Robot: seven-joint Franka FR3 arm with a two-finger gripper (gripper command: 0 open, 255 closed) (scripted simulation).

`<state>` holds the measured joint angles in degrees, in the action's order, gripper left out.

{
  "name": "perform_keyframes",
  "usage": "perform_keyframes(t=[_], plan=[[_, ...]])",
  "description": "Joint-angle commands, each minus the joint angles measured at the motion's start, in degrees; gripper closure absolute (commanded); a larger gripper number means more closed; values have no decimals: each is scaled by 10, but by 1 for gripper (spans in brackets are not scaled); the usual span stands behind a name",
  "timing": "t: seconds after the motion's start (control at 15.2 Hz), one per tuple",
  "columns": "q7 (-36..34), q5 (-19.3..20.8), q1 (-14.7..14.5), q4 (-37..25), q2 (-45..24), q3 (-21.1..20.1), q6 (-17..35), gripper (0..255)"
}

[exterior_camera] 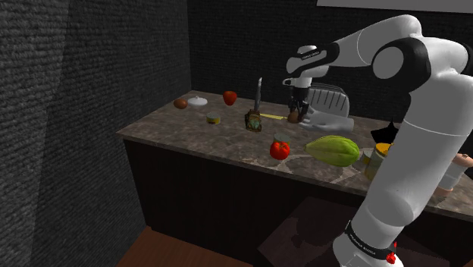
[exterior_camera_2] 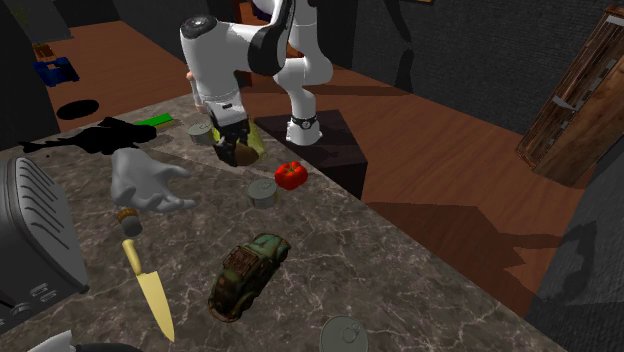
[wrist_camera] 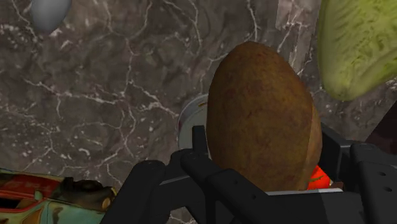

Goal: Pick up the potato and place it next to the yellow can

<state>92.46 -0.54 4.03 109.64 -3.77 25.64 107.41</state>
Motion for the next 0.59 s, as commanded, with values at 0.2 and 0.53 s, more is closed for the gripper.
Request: perform_keyframes(t=[0.2, 0.53], plan=[[51, 25, 30, 45, 41, 30, 9, 255], [106, 46, 61, 71, 67, 62, 15, 255]])
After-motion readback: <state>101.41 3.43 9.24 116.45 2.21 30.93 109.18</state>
